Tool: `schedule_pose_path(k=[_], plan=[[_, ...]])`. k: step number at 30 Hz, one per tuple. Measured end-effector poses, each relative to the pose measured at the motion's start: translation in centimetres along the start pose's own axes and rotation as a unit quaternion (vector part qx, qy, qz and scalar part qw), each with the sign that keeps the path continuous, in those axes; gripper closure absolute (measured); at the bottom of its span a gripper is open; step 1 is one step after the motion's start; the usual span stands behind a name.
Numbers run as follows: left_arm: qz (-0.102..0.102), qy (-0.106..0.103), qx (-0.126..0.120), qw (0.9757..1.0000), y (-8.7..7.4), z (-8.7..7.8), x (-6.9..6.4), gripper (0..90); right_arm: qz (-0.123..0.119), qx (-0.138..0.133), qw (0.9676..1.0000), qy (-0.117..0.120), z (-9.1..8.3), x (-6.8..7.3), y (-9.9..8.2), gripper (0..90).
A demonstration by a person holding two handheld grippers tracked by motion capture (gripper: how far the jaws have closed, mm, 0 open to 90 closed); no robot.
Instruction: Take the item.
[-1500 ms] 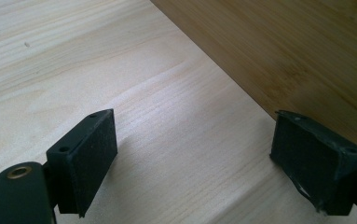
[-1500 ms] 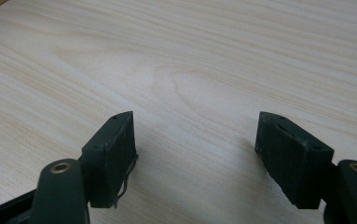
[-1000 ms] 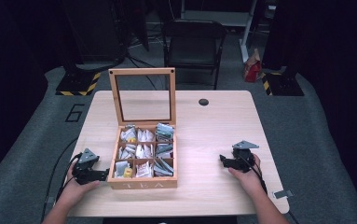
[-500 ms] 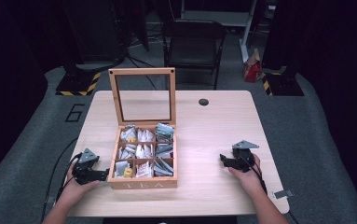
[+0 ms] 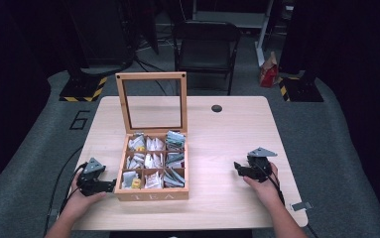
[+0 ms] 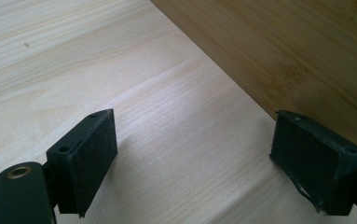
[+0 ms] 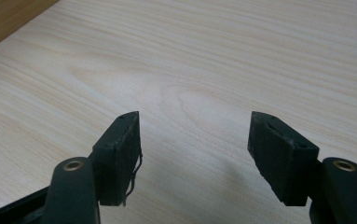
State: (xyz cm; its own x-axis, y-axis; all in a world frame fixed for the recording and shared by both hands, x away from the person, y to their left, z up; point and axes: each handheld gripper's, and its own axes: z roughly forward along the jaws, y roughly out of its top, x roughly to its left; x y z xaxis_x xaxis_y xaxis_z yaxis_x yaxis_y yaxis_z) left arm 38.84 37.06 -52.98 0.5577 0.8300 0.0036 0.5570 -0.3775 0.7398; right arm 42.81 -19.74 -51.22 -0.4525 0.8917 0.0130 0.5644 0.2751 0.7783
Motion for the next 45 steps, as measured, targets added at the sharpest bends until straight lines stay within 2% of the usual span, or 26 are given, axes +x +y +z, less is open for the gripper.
schedule_pose_path(k=[2,4,14,16,18,19,23,38,45], plan=[[0.0,0.0,-0.001,1.0,0.0,0.0,0.0,13.8,-0.009,-0.003,0.9999,-0.003,-0.2,0.1,0.2,34.0],[0.0,0.001,-0.002,1.0,0.0,0.0,0.0,13.8,-0.008,-0.005,0.9999,-0.003,-0.4,0.4,0.4,33.9],[0.0,0.0,-0.001,1.0,0.0,0.0,0.0,13.9,-0.003,-0.018,0.9995,0.026,-1.3,1.7,1.5,33.7],[-0.001,0.002,-0.003,1.0,0.0,0.0,0.0,13.9,-0.005,-0.019,0.9992,0.033,-1.5,2.0,1.7,33.8],[-0.001,0.001,-0.002,1.0,0.0,0.0,0.0,13.8,-0.017,-0.023,0.999,0.033,-1.7,2.1,1.9,33.9],[-0.001,0.002,-0.006,1.0,0.0,0.1,0.0,13.9,-0.01,-0.026,0.9989,0.037,-1.8,2.3,2.1,34.0],[-0.002,0.002,-0.005,1.0,0.0,0.1,0.0,13.9,-0.011,-0.031,0.9984,0.047,-2.3,2.7,2.6,34.6],[-0.001,0.002,-0.006,1.0,0.0,0.1,0.0,13.8,-0.038,-0.038,0.9961,0.07,-3.6,4.6,4.7,36.8],[0.0,0.002,-0.004,1.0,0.0,0.1,0.0,13.8,-0.057,-0.039,0.9936,0.089,-3.8,5.9,5.7,36.7]])
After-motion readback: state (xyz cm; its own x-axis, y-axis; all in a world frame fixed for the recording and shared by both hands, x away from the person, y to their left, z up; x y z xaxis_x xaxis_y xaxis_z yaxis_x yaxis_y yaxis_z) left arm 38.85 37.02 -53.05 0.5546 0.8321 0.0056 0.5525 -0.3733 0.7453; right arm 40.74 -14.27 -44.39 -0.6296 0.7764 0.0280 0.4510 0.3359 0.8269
